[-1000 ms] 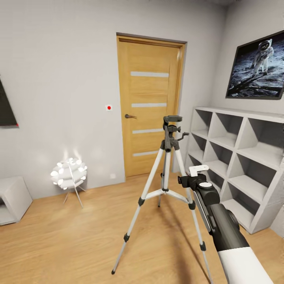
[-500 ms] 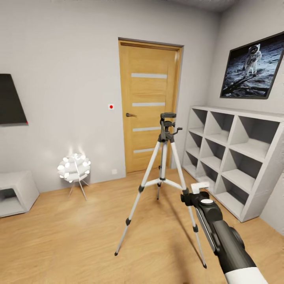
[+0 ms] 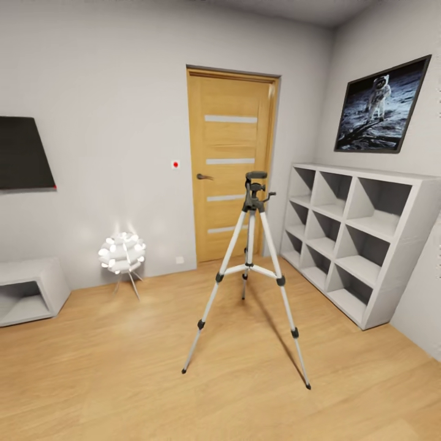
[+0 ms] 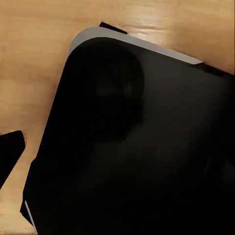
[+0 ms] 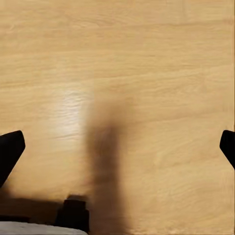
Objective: Attach the digital camera to the camera tripod in the bedroom.
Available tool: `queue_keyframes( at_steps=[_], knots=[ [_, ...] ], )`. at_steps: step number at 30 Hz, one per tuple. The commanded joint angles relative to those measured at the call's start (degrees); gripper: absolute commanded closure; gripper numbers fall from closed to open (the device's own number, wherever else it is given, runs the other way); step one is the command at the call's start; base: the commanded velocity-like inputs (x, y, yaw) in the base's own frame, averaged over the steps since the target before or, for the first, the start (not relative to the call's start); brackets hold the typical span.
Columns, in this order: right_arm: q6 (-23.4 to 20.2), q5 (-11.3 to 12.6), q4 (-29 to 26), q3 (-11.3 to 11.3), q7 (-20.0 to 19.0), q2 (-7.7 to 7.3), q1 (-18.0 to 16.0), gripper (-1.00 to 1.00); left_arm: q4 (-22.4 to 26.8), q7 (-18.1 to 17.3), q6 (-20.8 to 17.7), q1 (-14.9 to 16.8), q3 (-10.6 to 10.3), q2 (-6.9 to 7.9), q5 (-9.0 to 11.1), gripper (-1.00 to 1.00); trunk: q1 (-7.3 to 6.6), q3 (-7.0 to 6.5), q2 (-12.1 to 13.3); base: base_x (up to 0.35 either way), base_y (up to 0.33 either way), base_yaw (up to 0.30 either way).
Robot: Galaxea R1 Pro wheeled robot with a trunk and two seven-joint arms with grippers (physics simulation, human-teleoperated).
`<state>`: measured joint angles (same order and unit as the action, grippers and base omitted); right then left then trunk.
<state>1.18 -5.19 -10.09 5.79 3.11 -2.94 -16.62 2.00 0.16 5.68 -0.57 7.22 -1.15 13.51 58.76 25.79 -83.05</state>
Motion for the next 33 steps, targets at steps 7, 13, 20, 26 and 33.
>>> queue_keyframes(
  at_steps=[7, 13, 20, 26, 33],
  knots=[
    [7.1, -0.7, 9.1, 0.4, -3.1, -0.08, 0.0, -1.00, 0.1, 0.0, -0.1, 0.0, 0.4, 0.06, 0.1, -1.00, -0.04, 0.04, 0.0, -0.290, 0.140, 0.000],
    [7.7, -0.6, 11.8, 0.5, -6.5, 0.06, 1.9, -1.00, 0.1, 0.0, -0.1, 0.0, 0.3, 0.16, 0.4, -1.00, -0.04, 0.04, 0.0, -0.061, 0.043, 0.000],
    [5.6, -0.7, 12.1, 0.5, -7.8, 0.46, 3.8, -1.00, 0.1, 0.0, -0.1, 0.0, 0.2, 0.34, 4.0, -1.00, -0.04, 0.04, 0.0, -0.005, 0.004, 0.000],
    [4.7, -0.6, 12.1, 0.5, -7.3, 0.62, 4.2, -1.00, 0.2, 0.0, -0.1, 0.0, 0.2, 0.44, 6.5, -1.00, -0.04, 0.04, 0.0, 0.000, 0.000, 0.000],
    [4.4, -0.6, 12.1, 0.5, -7.4, 0.68, 4.5, -1.00, 0.2, 0.0, -0.1, 0.0, 0.2, 0.39, 6.7, -1.00, -0.04, -0.10, 0.0, 0.000, 0.000, 0.102]
  ],
)
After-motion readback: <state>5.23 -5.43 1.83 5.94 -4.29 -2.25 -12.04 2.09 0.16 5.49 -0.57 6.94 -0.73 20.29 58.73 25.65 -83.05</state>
